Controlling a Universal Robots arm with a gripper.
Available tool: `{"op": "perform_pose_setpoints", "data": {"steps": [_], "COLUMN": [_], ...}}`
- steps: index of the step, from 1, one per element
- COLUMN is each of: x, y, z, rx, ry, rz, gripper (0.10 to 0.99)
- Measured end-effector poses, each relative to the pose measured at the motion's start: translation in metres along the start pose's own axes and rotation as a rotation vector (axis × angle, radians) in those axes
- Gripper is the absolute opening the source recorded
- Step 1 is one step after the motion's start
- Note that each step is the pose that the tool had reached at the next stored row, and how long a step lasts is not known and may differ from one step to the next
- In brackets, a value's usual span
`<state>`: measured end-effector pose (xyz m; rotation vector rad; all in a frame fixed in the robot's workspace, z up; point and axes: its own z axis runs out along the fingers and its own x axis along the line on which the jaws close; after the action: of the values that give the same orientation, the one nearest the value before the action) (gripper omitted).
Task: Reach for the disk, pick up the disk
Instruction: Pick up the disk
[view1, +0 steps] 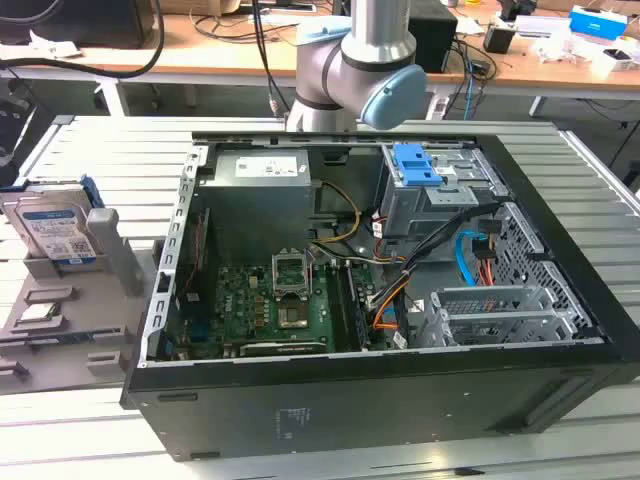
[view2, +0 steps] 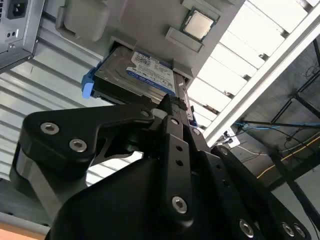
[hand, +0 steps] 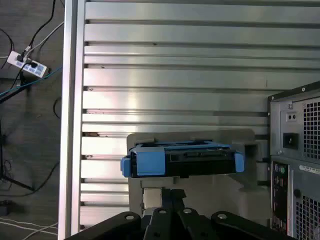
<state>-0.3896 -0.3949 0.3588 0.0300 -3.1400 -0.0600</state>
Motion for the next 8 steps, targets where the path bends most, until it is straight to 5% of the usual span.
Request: {"op": "perform_pose_setpoints", "data": {"steps": [8], "x": [0.0000], "y": [0.0000], "z": [0.0000], "rx": [0.000], "ry": [0.0065], "rz": [-0.170], "gripper": [0.106]}}
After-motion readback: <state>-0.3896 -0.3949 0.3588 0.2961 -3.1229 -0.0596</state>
